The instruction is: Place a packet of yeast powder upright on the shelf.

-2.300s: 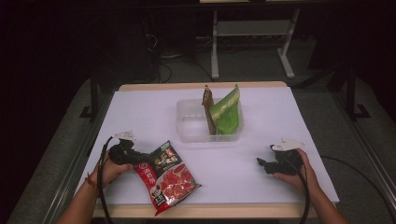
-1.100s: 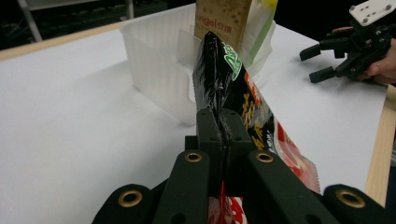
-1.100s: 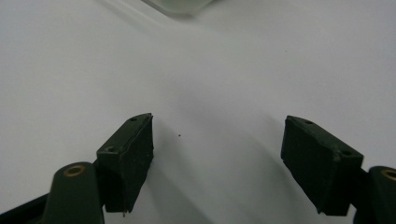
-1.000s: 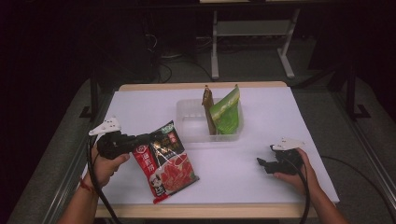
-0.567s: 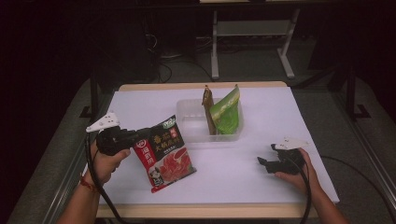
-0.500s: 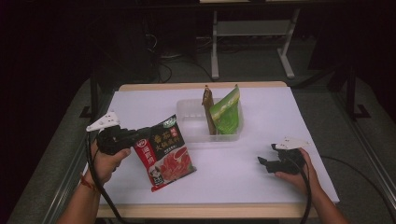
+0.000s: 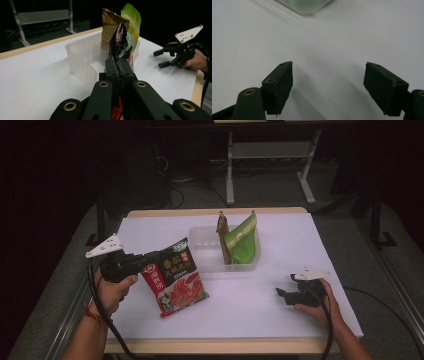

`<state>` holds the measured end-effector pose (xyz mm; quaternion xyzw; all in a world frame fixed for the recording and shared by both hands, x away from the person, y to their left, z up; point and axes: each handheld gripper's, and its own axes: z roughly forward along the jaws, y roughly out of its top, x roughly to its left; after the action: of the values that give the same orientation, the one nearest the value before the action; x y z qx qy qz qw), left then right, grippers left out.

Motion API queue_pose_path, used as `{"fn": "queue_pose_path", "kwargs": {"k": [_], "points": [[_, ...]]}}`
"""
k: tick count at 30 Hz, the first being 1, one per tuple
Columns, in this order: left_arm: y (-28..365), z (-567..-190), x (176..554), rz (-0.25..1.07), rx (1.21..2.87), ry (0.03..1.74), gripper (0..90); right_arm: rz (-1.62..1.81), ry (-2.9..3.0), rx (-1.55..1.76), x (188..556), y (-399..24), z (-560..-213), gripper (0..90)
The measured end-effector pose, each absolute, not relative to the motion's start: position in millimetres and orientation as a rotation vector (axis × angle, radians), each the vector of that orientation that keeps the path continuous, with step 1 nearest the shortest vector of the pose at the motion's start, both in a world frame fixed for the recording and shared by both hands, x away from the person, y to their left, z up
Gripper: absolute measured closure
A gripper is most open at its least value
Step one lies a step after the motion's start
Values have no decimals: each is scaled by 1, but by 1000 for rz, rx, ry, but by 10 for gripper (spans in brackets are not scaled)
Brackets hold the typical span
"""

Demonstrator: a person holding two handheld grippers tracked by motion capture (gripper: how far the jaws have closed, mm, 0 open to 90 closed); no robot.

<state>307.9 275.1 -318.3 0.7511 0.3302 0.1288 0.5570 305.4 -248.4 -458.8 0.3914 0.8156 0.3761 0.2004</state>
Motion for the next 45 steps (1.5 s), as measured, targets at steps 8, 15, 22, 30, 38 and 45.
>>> {"fn": "queue_pose_path", "kwargs": {"k": [8,15,22,30,38,45], "points": [[270,-305,311,324,1759,772,891,1052,2280,1095,305,-248,-459,228],[265,-291,319,352,1752,778,891,1046,2282,1095,306,-248,-459,228],[257,-285,330,362,1751,782,891,1048,2281,1096,306,-248,-459,228],[250,-276,338,366,1753,768,891,1043,2282,1098,306,-248,-459,228],[239,-264,349,395,1761,763,891,1041,2281,1094,306,-248,-459,228],[227,-264,360,406,1764,773,891,1051,2279,1097,306,-249,-459,228]]}}
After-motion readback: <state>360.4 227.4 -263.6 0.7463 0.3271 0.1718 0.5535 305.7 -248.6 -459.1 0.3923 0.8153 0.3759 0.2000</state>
